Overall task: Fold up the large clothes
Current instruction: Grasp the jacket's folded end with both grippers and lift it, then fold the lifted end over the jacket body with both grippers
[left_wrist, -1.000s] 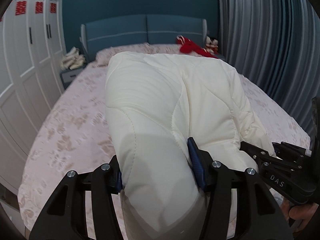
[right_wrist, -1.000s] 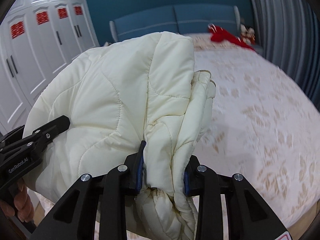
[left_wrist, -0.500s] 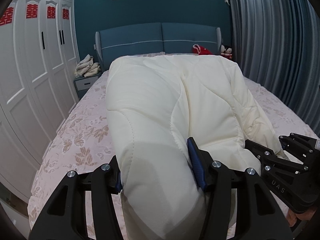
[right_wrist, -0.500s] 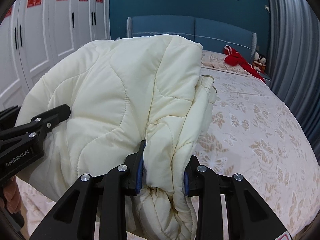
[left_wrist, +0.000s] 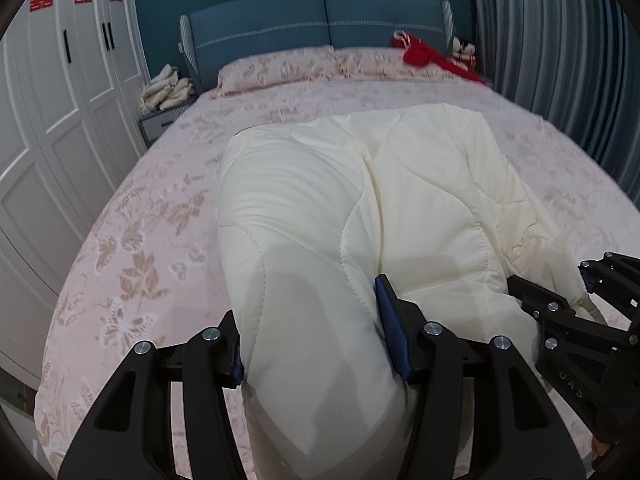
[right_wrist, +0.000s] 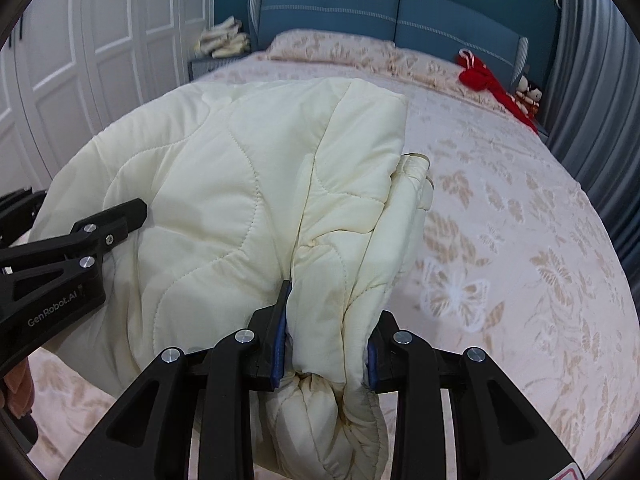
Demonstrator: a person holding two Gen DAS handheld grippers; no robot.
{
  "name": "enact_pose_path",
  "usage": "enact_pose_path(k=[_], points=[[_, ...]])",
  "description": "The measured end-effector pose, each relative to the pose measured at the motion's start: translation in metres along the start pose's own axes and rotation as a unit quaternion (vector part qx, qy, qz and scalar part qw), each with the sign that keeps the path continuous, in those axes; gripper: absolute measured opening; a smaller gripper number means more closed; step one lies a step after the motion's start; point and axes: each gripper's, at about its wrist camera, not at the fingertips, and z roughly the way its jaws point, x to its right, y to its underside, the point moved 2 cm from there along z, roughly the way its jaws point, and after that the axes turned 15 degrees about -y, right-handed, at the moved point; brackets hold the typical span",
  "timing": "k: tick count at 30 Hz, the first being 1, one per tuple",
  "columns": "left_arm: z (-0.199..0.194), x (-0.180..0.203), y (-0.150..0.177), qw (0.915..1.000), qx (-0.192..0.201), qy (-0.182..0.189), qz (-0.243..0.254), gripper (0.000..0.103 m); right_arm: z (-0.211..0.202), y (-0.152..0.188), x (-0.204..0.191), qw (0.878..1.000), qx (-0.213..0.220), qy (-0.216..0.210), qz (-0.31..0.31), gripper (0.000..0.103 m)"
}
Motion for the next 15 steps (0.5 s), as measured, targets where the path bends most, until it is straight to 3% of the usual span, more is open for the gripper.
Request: enact_pose_path(k=[4, 8, 12, 15], points=[[0.025, 0.007, 0.020, 0.9992, -0.039, -0.001, -0.004, 0.053, 0.023, 0.018, 0.001, 1.000, -0.023, 0.003, 0.002, 0.030], [0.035, 0.007, 0.035, 0.9986, -0.052, -0.011, -0.008, 0.056, 0.034, 0.027, 0.000, 0.999, -0.036, 0.006, -0.001, 0.030], [0.040, 0.005, 0.044, 0.9970, -0.072, -0.018, -0.022, 0.064, 0.038, 0.029, 0.011, 0.998, -0.051, -0.021, 0.037, 0.040], [0.032, -0.002, 0.048, 0.9946, -0.093, -0.036, -0.028, 0.070, 0.019, 0.027, 0.014, 0.996, -0.061, -0.041, 0.058, 0.047]])
